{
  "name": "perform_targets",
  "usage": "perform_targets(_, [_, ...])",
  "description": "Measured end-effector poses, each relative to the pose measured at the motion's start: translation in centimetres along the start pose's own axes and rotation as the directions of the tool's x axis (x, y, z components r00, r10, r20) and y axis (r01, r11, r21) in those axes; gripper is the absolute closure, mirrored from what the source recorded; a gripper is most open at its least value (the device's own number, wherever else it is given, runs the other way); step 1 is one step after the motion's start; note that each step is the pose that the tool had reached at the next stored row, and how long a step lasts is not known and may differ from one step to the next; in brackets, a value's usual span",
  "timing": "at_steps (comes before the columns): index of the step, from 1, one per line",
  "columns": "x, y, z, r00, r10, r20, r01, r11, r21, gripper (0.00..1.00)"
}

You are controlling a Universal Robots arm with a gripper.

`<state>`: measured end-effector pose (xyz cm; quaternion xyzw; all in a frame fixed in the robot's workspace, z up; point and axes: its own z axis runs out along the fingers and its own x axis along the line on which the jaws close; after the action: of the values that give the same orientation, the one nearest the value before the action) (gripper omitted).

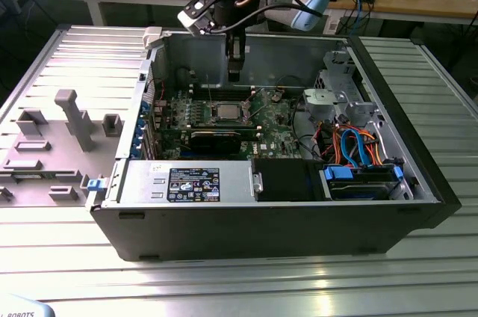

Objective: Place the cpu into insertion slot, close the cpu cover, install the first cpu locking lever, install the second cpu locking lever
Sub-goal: 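Close the cpu cover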

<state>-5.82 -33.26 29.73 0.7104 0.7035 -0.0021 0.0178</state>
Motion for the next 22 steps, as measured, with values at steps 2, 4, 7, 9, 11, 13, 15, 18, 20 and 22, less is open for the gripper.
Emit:
perform_targets(2, [0.00,0.00,-0.09,1.0000,0.000,0.0000,0.000,1.0000,0.0000,0.89])
perform_targets(4, [-0.01,0.01,-0.26,1.0000,0.000,0.0000,0.000,1.0000,0.0000,0.89])
perform_targets(7, [-0.01,0.01,-0.39,1.0000,0.000,0.0008,0.000,1.0000,0.0000,0.89])
perform_targets(9, [0.00,0.01,-0.41,1.0000,0.000,0.0013,0.000,1.0000,0.0001,0.89])
perform_targets(11, [0.00,0.01,-0.41,1.0000,0.000,0.0016,0.000,1.0000,0.0000,0.89])
perform_targets(13, [0.00,0.01,-0.41,1.0000,0.000,0.0018,0.000,1.0000,0.0000,0.89])
perform_targets(15, [0.00,0.01,-0.41,1.0000,0.000,0.0018,0.000,1.0000,0.0000,0.89])
perform_targets(18, [0.00,0.07,-0.40,1.0000,0.000,0.0019,0.000,1.0000,0.0000,0.89])
perform_targets(20, [0.00,0.23,-0.40,1.0000,0.000,0.0019,0.000,1.0000,0.0000,0.89])
perform_targets(22, [0.00,0.41,-0.40,1.0000,0.000,0.0018,0.000,1.0000,0.0000,0.89])
